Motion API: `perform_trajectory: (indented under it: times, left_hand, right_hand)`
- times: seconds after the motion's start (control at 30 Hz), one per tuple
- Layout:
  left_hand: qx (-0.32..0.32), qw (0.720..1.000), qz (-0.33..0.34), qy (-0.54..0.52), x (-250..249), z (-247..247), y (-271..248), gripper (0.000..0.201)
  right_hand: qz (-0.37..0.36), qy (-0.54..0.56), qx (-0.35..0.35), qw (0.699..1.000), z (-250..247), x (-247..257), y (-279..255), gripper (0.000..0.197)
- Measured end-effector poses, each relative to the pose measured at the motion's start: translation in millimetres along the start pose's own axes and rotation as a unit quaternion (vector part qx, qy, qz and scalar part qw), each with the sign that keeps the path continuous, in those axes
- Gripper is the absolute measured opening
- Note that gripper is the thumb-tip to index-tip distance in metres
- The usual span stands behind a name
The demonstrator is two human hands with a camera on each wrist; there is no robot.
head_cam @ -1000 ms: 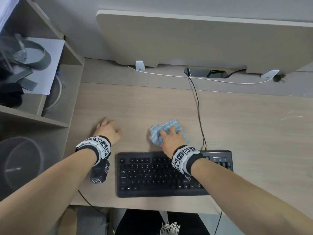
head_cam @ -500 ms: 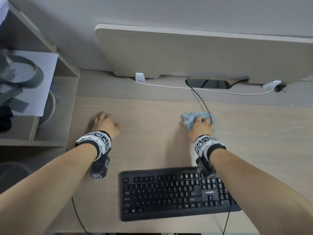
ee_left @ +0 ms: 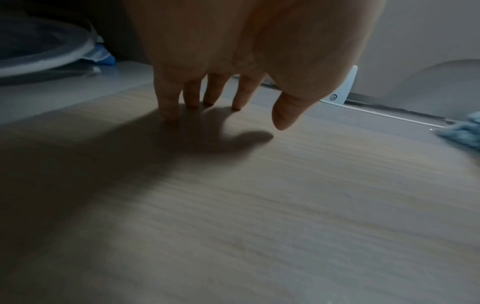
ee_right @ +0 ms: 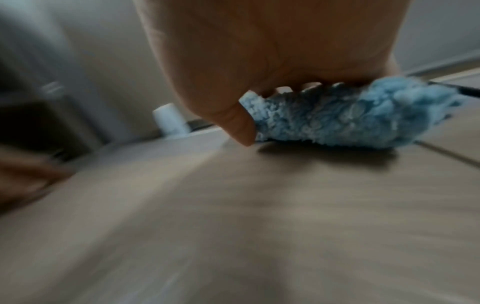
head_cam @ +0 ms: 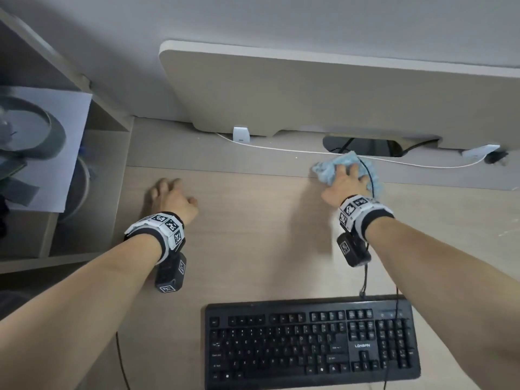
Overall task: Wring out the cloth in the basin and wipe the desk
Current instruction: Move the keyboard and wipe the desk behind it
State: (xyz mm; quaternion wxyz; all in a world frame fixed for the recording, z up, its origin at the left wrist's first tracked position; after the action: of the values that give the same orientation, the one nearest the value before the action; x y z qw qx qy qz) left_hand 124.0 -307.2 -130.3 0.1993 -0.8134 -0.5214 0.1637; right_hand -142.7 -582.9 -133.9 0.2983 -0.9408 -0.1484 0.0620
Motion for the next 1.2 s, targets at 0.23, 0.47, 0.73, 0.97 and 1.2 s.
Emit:
perform_trajectory:
  times: [0.23,0.47,0.73,0.97,1.2]
  left_hand:
    - [0.012,1.0,0.004,0.014,-7.3,0.9,1.3,0.063]
    - [0.008,1.0,0.001,0.01,-10.1,-1.5,2.0,0.056]
    - [0.01,1.0,0.005,0.009,-7.8,-5.7,6.6,0.052]
    - [0.015,1.0,0.008,-0.006,-8.8,-10.9,6.7,0.049]
    - [0.012,1.0,0.013,0.017,-9.0,-5.9,7.2,0.051]
  right_hand:
    - [-0.185,-0.017,-0.053,0.981,17.8,65.8,-26.5,0.068]
    - [-0.272,0.083,-0.165,0.944,-7.3,93.6,-28.3,0.051]
    - [-0.328,-0.081,-0.106,0.935,11.4,138.0,-13.6,0.058]
    - [-0.091,-0.045,-0.105,0.989,-27.9,51.5,-3.0,0.059]
    - [-0.392,-0.063,-0.081,0.914,32.8,145.5,-45.6,0.063]
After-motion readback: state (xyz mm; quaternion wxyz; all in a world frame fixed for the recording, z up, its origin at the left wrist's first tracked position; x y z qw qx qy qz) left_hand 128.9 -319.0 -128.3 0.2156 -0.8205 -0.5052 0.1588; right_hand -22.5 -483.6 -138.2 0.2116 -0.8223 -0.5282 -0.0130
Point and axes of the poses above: each hand's wrist, its own y-axis towards the middle knuckle, its own z-axis out of the palm, x = y × z, the point moved 3 cm from there along y, towards the middle knuckle
